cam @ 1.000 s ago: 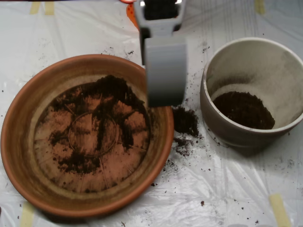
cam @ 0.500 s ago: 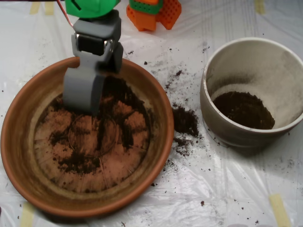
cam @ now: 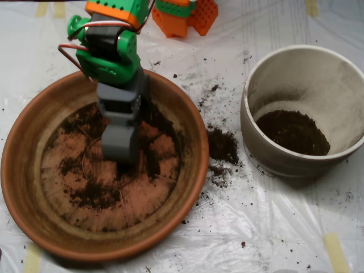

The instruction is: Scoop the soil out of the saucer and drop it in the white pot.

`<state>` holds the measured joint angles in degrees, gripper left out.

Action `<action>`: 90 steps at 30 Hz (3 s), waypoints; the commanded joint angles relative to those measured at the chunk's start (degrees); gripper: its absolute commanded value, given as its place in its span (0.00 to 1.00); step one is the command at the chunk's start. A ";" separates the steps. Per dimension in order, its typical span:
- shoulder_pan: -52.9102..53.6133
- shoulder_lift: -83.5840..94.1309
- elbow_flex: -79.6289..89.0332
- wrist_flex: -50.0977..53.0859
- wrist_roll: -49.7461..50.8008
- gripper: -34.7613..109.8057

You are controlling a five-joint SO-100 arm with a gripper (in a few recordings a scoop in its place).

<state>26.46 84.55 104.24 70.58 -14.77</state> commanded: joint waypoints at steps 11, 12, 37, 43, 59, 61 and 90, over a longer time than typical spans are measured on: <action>0.09 -8.17 -11.60 4.04 -1.49 0.39; -0.35 -8.17 -10.99 4.13 -1.67 0.38; -4.31 -4.13 0.18 9.05 -7.47 0.35; -3.87 -2.64 1.41 10.55 -9.76 0.32; -4.22 0.44 1.85 15.38 -14.68 0.24; -3.96 0.70 0.88 15.29 -13.62 0.24; -36.56 0.97 -60.64 31.73 3.43 0.24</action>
<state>-4.92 86.31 50.27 102.66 -10.28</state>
